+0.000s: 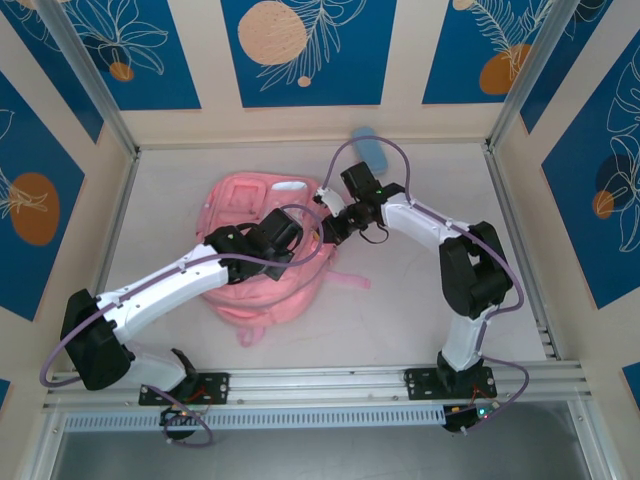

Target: Pack the student bag

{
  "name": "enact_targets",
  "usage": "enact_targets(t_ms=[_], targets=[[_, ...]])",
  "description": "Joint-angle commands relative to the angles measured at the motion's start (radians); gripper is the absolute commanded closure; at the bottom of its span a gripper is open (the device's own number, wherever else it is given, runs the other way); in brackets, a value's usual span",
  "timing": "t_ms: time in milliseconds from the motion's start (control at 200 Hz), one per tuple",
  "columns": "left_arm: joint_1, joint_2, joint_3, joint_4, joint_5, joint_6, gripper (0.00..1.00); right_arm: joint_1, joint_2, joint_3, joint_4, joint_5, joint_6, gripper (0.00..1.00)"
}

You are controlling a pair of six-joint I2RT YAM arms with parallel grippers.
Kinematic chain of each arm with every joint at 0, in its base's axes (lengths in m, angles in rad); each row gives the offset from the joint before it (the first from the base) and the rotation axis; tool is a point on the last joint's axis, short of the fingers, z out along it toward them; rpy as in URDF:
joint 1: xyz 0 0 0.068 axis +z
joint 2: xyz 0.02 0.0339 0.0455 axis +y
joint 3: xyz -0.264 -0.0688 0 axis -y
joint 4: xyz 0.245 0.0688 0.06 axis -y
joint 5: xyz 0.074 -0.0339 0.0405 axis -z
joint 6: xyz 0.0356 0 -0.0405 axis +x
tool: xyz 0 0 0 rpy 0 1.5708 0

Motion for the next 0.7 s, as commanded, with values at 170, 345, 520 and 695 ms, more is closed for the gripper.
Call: enact_targets(t_ms=[170, 345, 520, 695], targets=[[0.008, -0.037, 0.006, 0.038, -0.012, 0.013, 1.0, -0.012, -0.031, 0.005, -0.021, 0.017, 0.005, 0.94], [0.009, -0.032, 0.008, 0.051, -0.011, 0.005, 1.0, -0.01, -0.039, 0.006, -0.032, -0.038, 0.027, 1.0], [0.011, -0.023, 0.002, 0.069, -0.023, -0.018, 1.0, -0.015, -0.068, -0.022, -0.036, -0.197, 0.083, 1.0], [0.011, -0.014, -0.008, 0.109, -0.018, -0.062, 1.0, -0.016, -0.094, -0.098, 0.039, -0.419, 0.271, 1.0]])
